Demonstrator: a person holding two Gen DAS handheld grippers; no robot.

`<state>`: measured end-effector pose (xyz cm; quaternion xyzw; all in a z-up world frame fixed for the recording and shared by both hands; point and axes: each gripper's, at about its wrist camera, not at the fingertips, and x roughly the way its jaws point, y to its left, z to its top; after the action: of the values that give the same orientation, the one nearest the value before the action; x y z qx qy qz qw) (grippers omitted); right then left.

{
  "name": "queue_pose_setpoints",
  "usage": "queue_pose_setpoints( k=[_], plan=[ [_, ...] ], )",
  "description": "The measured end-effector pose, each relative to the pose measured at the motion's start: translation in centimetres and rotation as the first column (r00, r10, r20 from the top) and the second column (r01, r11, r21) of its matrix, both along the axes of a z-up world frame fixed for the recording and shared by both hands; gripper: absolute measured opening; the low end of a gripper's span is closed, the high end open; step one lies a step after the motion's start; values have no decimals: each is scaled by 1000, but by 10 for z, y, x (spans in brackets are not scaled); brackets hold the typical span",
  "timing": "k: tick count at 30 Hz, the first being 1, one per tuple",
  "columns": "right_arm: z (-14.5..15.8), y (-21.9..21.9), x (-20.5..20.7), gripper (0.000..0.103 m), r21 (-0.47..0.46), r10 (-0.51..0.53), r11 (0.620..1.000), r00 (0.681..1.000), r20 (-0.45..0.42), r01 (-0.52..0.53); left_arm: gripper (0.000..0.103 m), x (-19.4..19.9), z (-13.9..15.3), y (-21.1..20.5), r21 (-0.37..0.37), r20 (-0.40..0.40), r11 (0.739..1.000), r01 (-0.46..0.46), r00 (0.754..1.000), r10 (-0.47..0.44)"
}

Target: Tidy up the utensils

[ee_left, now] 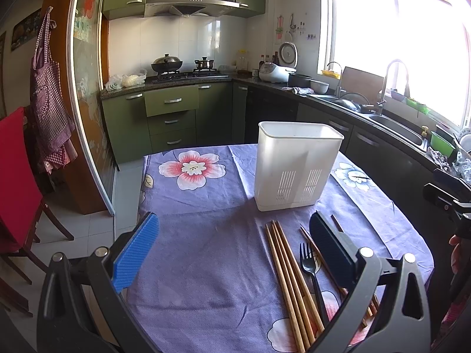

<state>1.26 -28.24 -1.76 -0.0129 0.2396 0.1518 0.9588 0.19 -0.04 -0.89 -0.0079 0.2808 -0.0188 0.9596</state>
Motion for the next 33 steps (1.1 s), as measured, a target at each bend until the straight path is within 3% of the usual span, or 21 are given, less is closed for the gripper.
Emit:
queue_pose_setpoints(
  k=[33],
  plan=[
    [-5, 9, 4, 99, -4, 6, 1000, 1000, -11, -6, 97, 0, -2, 3, -2, -1, 1000, -2, 1000, 2]
  ],
)
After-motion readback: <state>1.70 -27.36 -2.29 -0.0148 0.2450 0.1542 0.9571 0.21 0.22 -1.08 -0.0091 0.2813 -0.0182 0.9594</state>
